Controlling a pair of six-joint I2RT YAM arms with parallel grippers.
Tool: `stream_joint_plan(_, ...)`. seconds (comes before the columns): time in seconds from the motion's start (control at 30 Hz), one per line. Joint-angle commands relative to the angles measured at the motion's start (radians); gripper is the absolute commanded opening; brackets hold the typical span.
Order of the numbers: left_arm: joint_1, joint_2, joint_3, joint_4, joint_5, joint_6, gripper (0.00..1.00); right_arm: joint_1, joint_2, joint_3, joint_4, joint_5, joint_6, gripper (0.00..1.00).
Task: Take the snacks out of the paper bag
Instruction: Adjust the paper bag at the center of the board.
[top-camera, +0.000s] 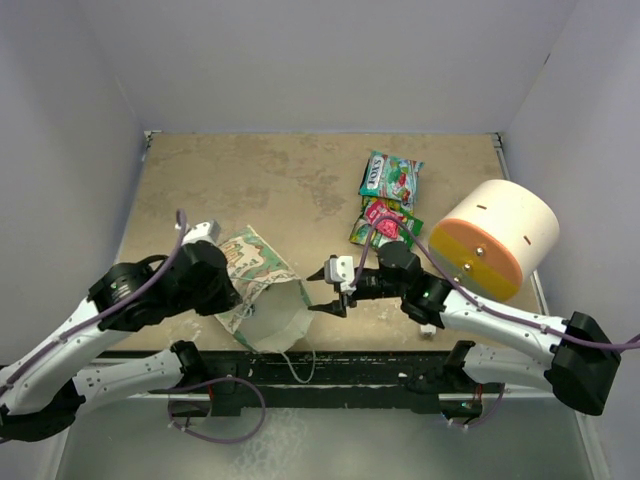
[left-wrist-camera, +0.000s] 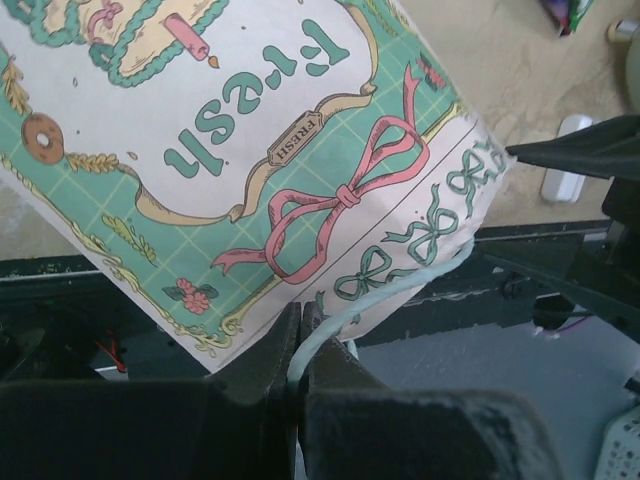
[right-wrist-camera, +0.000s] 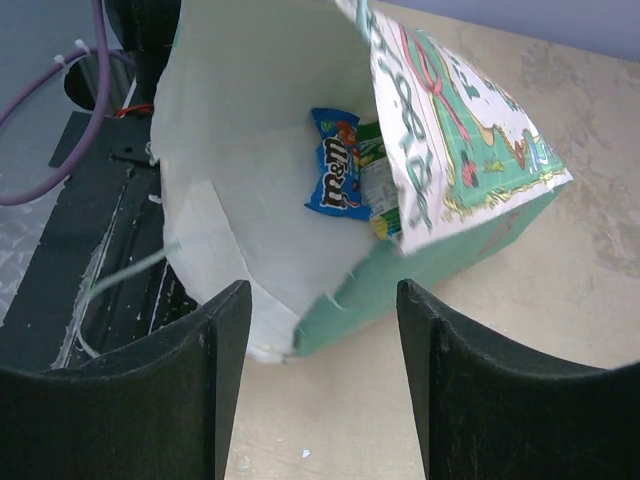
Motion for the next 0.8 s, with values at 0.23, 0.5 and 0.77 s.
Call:
stream_joint_plan(0.23,0.002,-0.12,0.097,-0.132,-0.195,-0.261,0.0,0.004,-0.067,-0.042,0.109,0.019,0.024,0.63)
stream_joint_plan(0.5,0.002,0.043,0.07,0.142,-0.101,-0.07,0.0,0.004,-0.13,-0.013,-0.053,-0.008,-0.061,0.64)
stream_joint_plan(0.77,0.002,0.305,0.185,0.323,0.0,0.169,0.0,0.004,-0.197,0.043,-0.267,0.132,-0.115,0.64)
